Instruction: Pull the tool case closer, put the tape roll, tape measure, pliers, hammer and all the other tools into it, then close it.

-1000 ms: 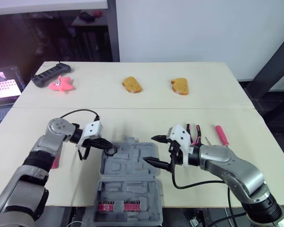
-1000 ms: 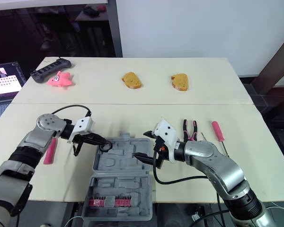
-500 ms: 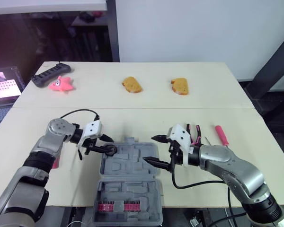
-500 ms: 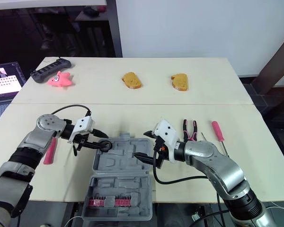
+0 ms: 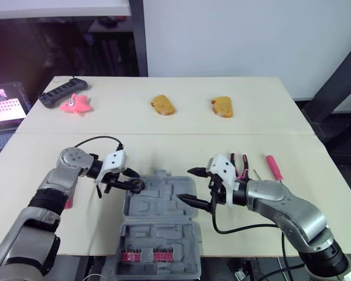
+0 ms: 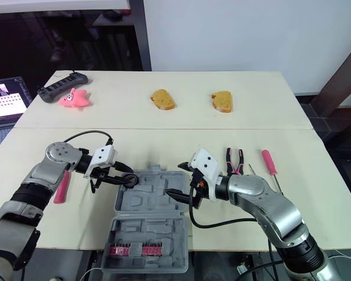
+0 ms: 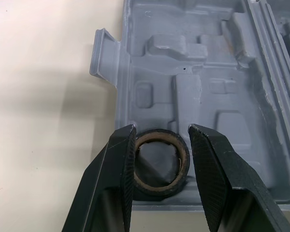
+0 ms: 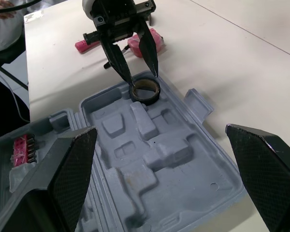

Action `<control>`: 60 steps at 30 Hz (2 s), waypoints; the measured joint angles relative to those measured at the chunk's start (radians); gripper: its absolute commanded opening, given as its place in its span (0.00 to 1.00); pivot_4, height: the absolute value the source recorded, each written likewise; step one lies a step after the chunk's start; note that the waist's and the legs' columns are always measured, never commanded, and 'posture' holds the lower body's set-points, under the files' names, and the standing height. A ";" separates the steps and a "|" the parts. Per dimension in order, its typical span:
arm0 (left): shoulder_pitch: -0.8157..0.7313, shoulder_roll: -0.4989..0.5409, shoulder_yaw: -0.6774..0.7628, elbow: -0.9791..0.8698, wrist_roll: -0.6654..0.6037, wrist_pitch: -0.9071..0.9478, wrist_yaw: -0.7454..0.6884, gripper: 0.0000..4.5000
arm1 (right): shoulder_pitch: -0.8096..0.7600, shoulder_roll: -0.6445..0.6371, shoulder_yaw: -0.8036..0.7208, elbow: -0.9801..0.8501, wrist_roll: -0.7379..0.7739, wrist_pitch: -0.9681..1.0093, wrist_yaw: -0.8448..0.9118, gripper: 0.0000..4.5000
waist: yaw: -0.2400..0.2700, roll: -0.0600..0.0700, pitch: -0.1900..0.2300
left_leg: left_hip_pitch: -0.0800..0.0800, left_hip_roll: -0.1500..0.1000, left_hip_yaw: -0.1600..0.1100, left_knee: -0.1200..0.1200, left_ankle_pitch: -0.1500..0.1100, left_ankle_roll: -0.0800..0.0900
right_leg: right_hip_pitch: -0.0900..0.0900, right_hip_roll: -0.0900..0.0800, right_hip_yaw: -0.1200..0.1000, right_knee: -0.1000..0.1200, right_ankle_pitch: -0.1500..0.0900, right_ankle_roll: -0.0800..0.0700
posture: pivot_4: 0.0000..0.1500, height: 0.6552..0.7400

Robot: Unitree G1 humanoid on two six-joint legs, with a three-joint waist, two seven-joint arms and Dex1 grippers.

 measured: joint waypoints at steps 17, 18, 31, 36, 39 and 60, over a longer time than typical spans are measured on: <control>0.033 -0.009 -0.001 0.071 0.065 -0.109 0.062 0.40 | 0.011 0.000 -0.003 -0.001 0.001 0.000 -0.001 1.00 | 0.001 0.000 0.000 | 0.000 0.000 0.000 0.000 0.000 0.000 | 0.000 0.000 0.000 0.000 0.000 0.000 | 1.00 1.00; 0.033 -0.009 -0.001 0.073 0.067 -0.118 0.064 0.40 | 0.015 0.000 -0.003 -0.001 0.001 0.001 -0.001 1.00 | 0.001 0.000 0.000 | 0.000 0.000 0.000 0.000 0.000 0.000 | 0.000 0.000 0.000 0.000 0.000 0.000 | 1.00 1.00; 0.049 -0.010 0.007 0.080 0.072 -0.176 0.077 0.40 | 0.016 0.000 -0.017 -0.012 0.009 0.003 -0.002 1.00 | 0.001 0.000 0.000 | 0.001 0.000 0.000 0.000 0.000 0.000 | 0.000 0.000 0.000 0.000 0.000 0.000 | 1.00 1.00; 0.063 -0.010 0.024 0.024 0.030 -0.099 0.045 0.40 | 0.016 -0.001 -0.027 -0.012 0.019 0.003 0.004 1.00 | 0.000 0.000 0.000 | 0.000 0.000 0.000 0.000 0.000 0.000 | 0.000 0.000 0.000 0.000 0.000 0.000 | 1.00 1.00; 0.065 0.018 0.062 -0.059 -0.031 -0.007 0.012 0.40 | 0.019 -0.002 -0.065 -0.018 0.048 0.002 0.012 1.00 | 0.001 0.000 0.000 | 0.000 0.000 0.000 0.000 0.000 0.000 | 0.000 0.000 0.000 0.000 0.000 0.000 | 1.00 1.00; 0.610 0.460 0.672 0.281 -0.168 0.033 0.200 0.69 | 0.560 -0.207 -0.743 0.310 -0.014 -0.347 0.289 1.00 | -0.004 -0.001 0.000 | 0.002 0.000 0.003 -0.003 -0.001 0.001 | 0.000 -0.001 0.001 -0.002 -0.003 -0.004 | 1.00 1.00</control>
